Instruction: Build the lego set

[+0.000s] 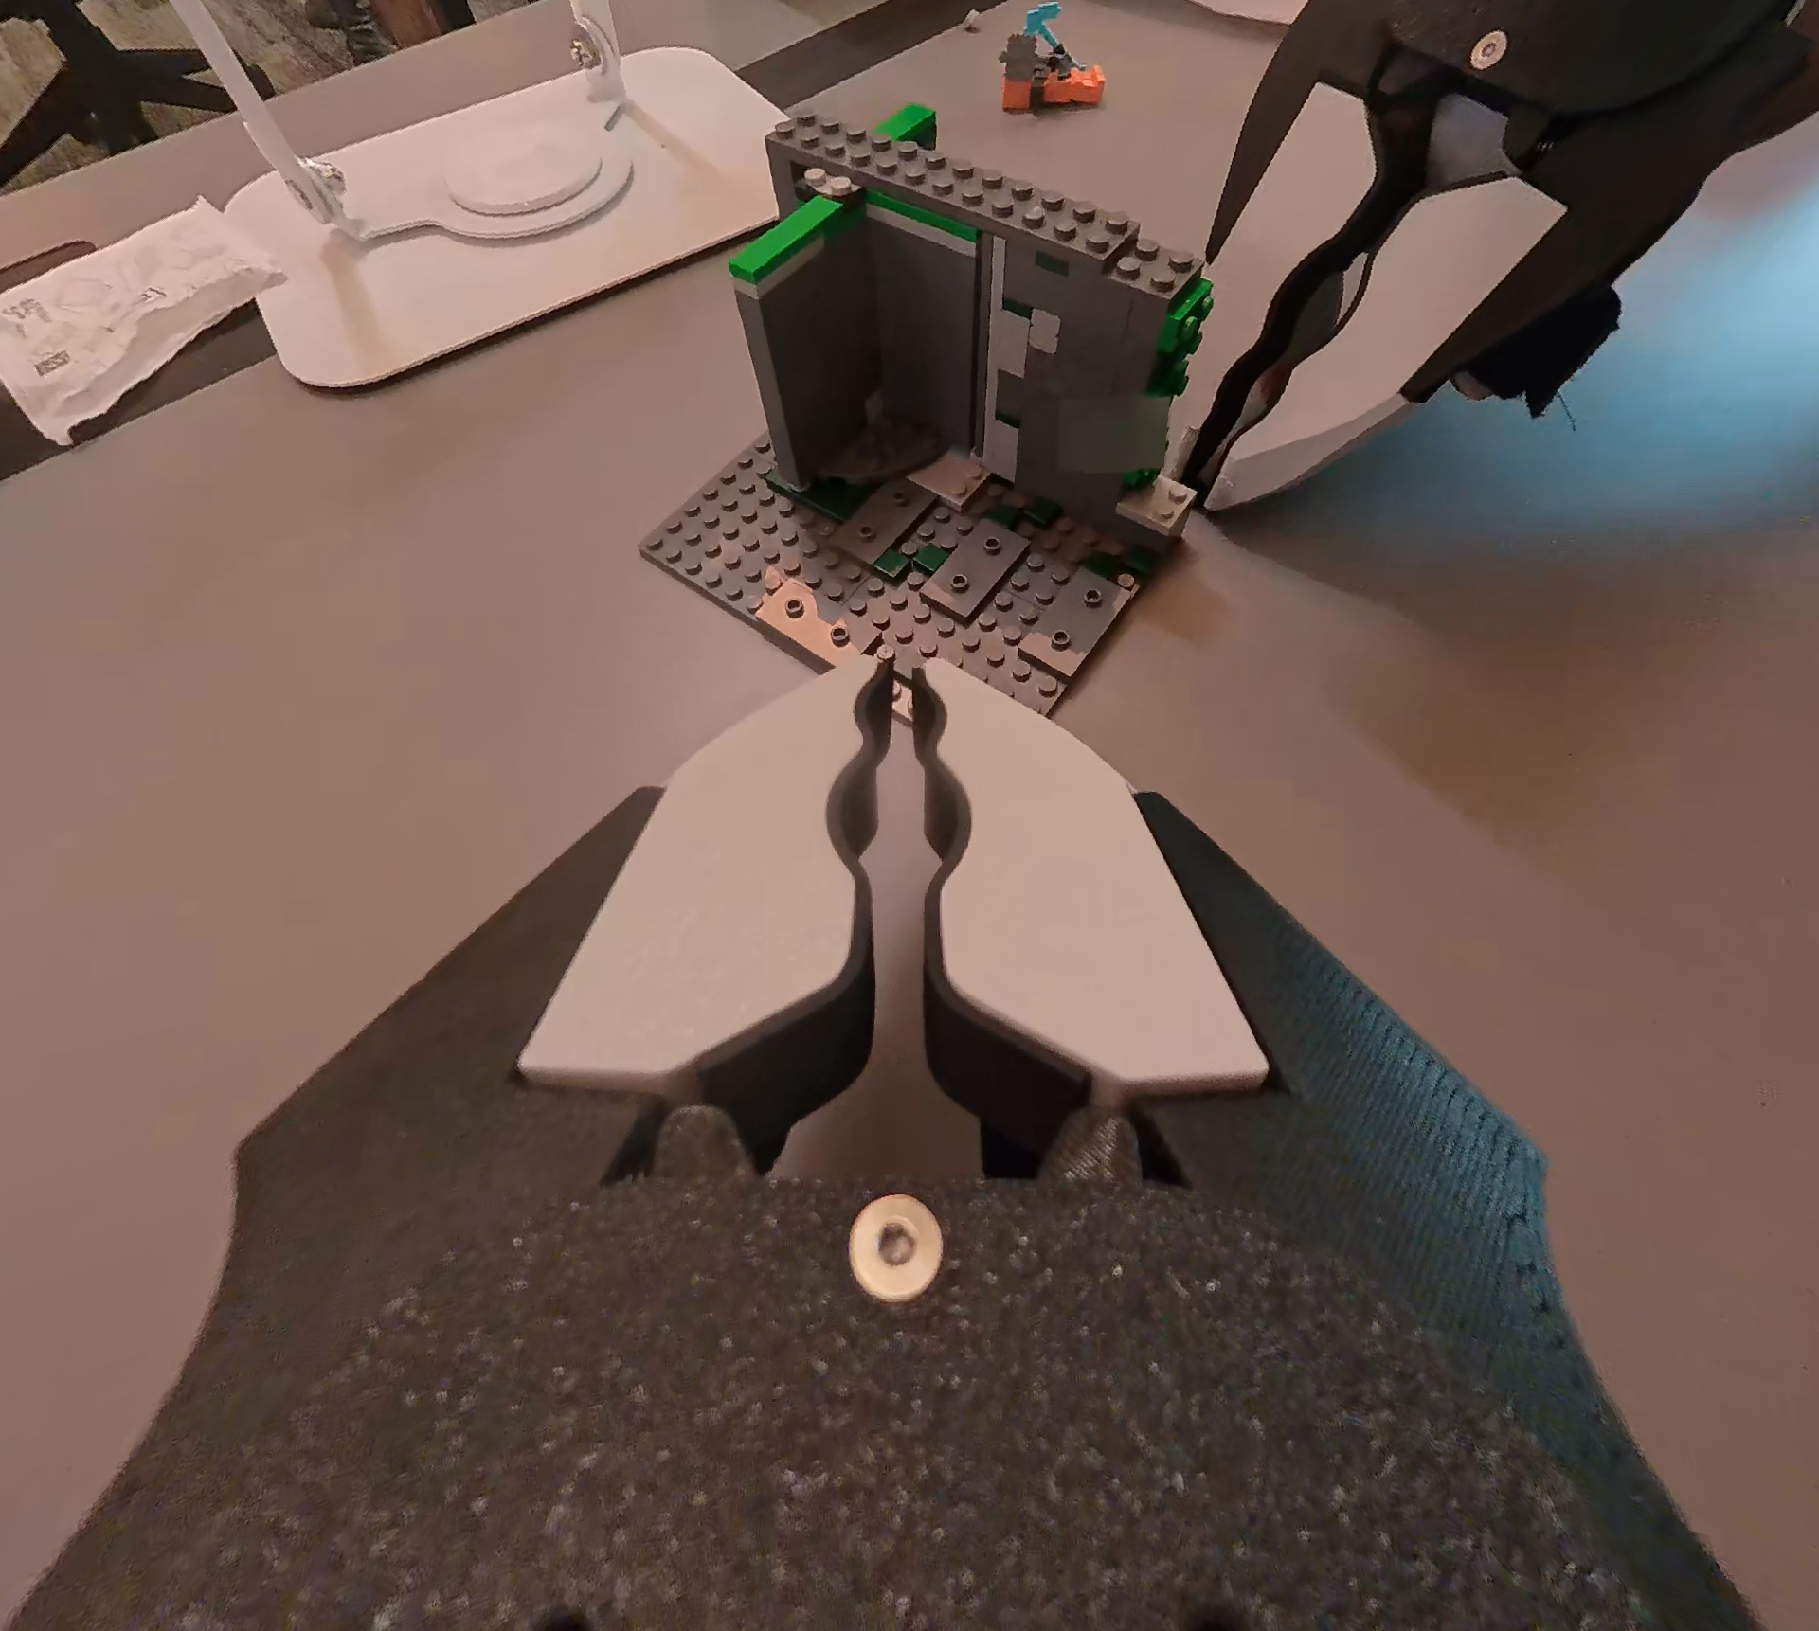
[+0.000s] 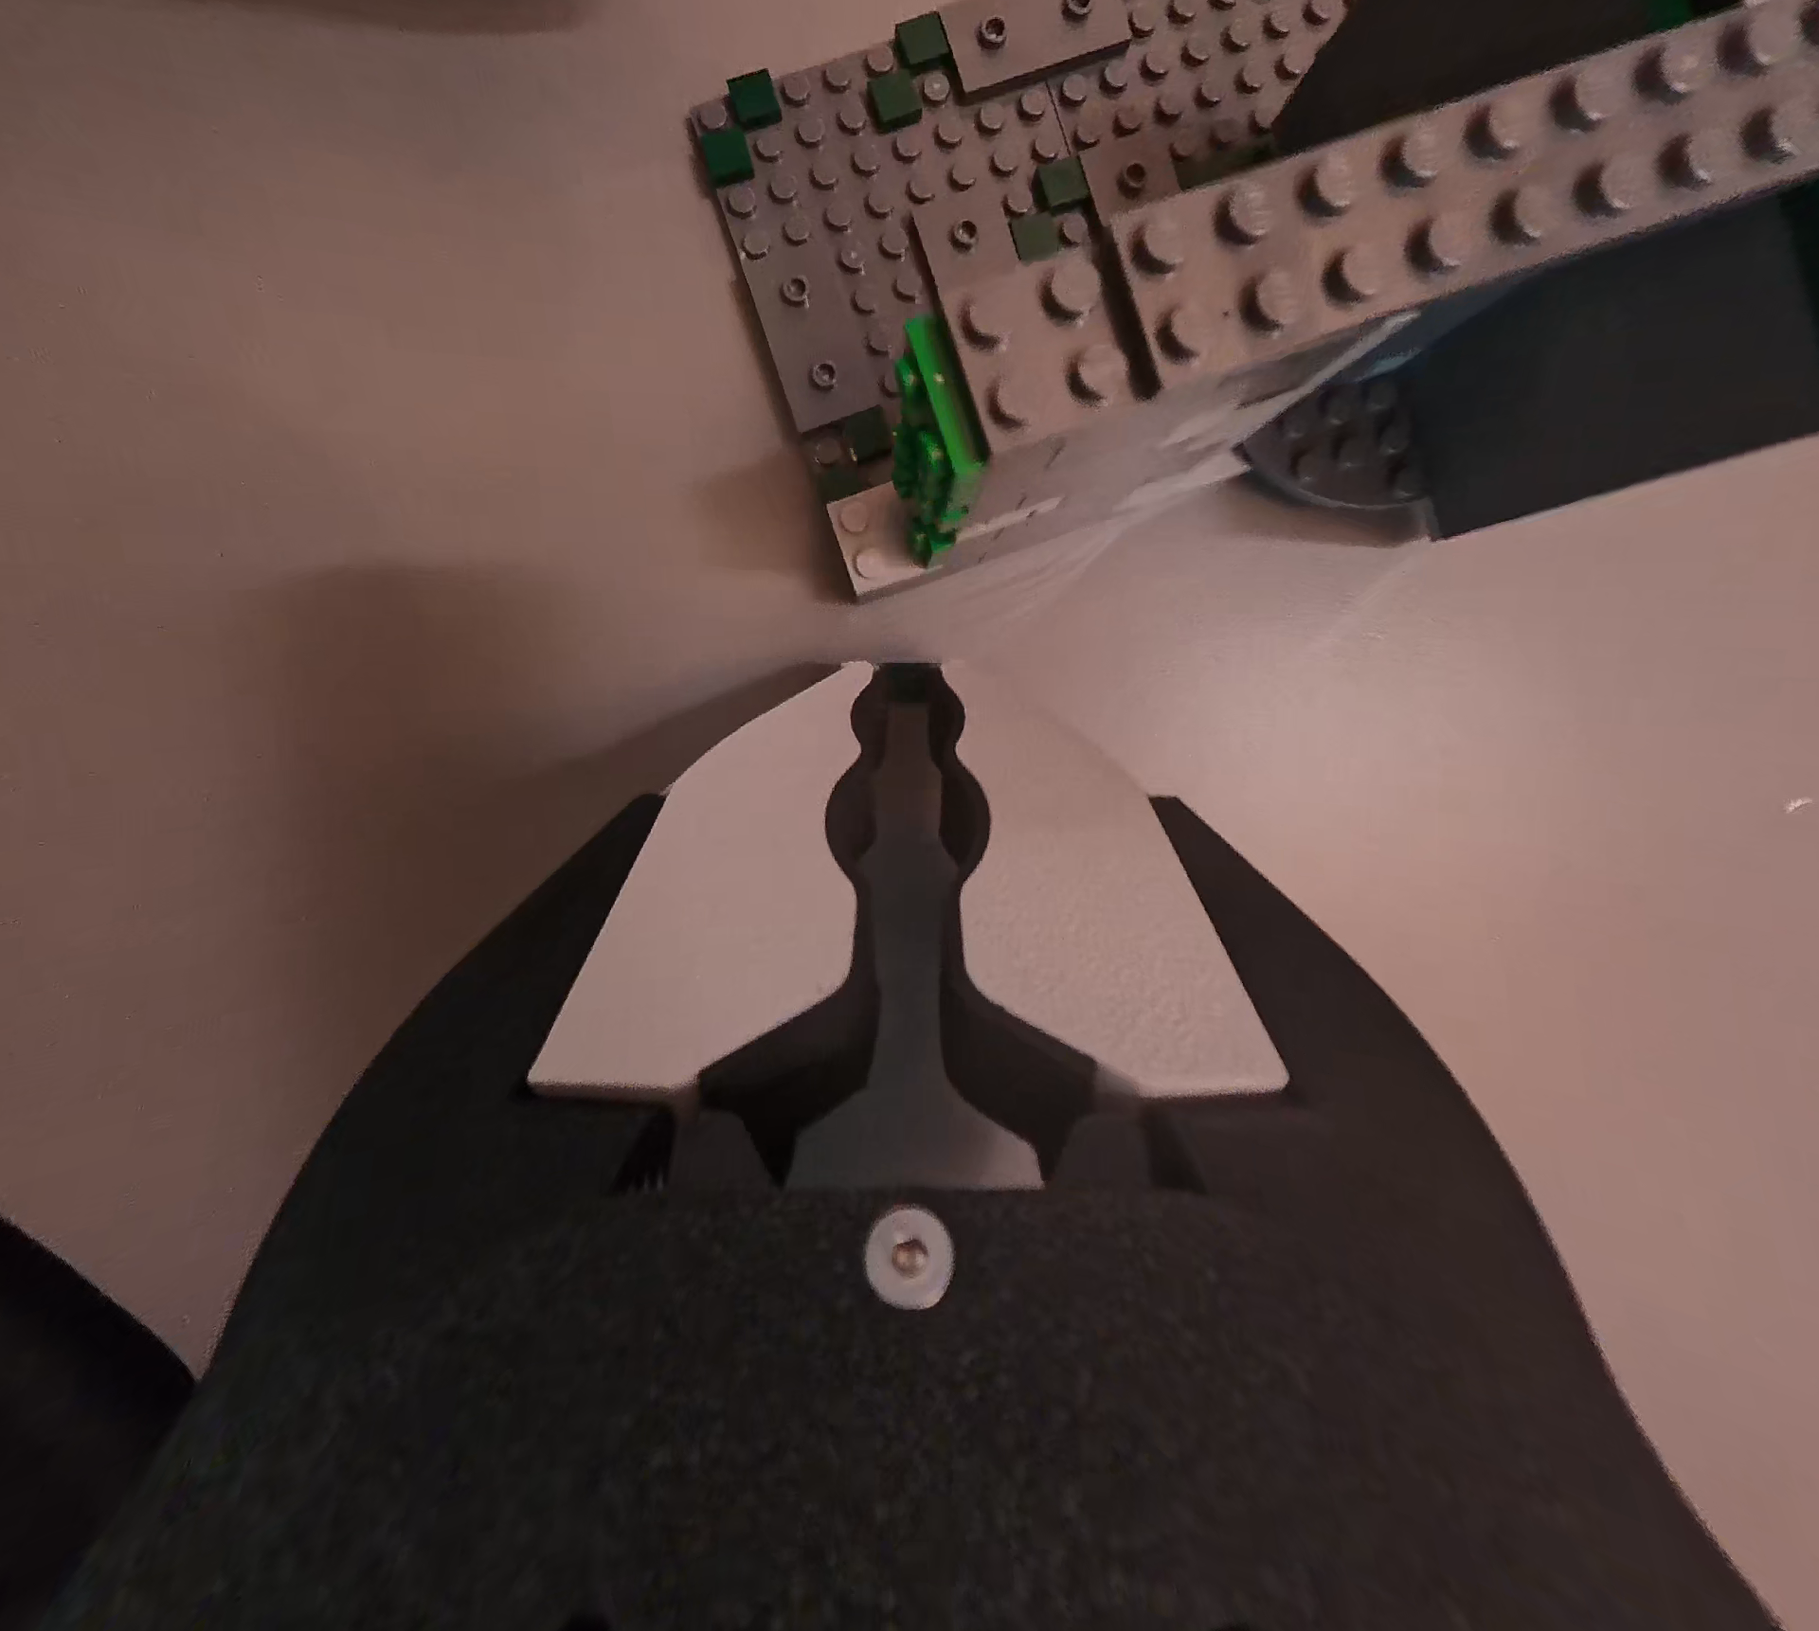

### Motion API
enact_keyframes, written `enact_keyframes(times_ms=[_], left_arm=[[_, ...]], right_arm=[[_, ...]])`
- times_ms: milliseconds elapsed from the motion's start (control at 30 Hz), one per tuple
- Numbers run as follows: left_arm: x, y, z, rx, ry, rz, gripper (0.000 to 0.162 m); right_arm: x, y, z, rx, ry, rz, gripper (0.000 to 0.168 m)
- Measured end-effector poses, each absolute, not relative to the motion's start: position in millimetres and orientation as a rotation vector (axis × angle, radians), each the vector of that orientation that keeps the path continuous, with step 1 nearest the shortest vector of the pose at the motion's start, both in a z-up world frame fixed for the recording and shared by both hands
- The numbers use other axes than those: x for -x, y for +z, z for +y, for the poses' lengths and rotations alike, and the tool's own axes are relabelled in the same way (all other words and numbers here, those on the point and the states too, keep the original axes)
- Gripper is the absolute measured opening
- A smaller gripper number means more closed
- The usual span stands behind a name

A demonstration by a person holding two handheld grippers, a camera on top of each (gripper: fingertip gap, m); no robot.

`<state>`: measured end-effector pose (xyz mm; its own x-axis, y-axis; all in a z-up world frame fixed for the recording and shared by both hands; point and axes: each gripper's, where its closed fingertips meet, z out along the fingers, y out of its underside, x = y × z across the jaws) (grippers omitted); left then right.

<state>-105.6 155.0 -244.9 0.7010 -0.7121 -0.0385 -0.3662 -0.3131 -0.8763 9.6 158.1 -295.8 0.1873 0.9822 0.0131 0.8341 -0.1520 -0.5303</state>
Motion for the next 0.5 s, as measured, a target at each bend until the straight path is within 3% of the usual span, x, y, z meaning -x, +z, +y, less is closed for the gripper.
enact_keyframes(times_ms=[33,500], left_arm=[[105.5,-244.6,154.8,1.928,-0.443,0.835,0.003],[97.1,-246.1,149.4,1.902,-0.456,0.891,0.003]], right_arm=[[-12.6,-295.7,160.1,2.053,0.463,-1.697,0.007],[-172.0,-237.9,361.8,2.148,0.068,-1.169,0.007]])
